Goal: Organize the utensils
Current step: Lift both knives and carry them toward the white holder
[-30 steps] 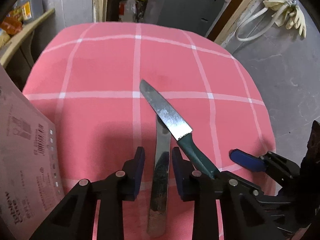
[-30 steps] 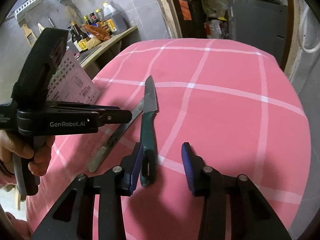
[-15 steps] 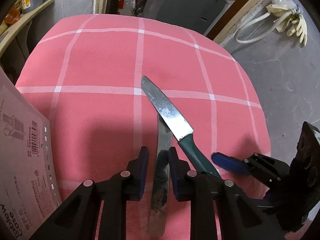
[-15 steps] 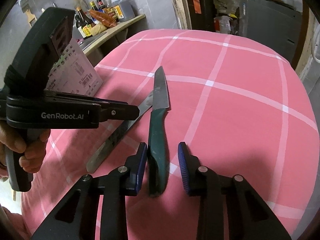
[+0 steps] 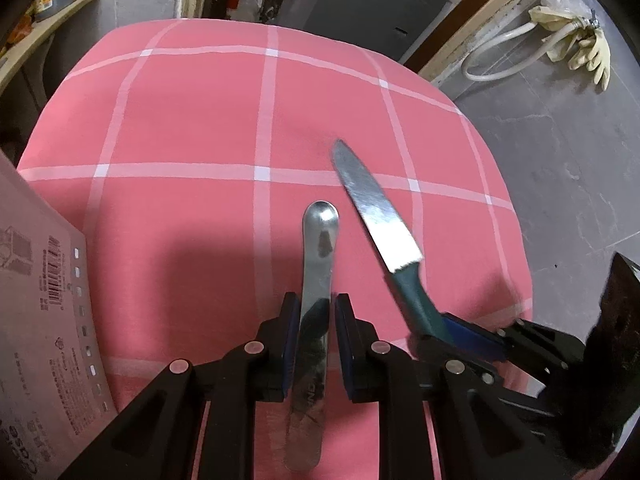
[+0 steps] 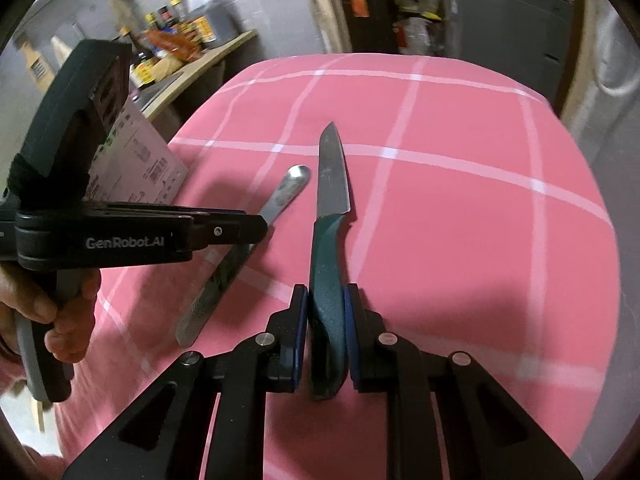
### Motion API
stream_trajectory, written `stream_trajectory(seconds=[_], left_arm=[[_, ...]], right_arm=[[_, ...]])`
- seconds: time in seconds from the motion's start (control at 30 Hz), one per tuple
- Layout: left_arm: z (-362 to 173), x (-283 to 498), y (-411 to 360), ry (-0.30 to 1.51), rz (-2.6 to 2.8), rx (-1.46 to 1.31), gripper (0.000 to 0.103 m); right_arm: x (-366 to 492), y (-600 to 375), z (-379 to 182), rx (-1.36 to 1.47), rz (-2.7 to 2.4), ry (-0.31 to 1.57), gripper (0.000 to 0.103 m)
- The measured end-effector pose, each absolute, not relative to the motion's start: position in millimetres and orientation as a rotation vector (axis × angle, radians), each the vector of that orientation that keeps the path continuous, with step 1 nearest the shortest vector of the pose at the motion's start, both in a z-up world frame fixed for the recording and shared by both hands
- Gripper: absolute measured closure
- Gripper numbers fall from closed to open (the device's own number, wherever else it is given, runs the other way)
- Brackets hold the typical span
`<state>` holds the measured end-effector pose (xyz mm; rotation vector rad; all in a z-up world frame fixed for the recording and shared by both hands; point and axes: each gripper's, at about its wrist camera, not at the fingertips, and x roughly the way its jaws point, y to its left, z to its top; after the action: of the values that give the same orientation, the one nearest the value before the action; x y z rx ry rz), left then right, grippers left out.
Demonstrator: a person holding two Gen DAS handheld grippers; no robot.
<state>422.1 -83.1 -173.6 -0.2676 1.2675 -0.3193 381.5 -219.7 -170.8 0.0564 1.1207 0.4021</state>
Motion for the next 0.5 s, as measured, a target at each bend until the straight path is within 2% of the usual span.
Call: stream_trajectory(seconds=[0.37,0.5], left_arm=[[-170,436,-106,1.352,-0.283,-0.140,0.085],[-166,436,-124,1.343,-0.279,-0.015,0.080]], right_arm=[[342,-244,-164,0.141,0.316,1.132,0.087],[336,-248,-165,0.150,0.300,1.133,0.087]])
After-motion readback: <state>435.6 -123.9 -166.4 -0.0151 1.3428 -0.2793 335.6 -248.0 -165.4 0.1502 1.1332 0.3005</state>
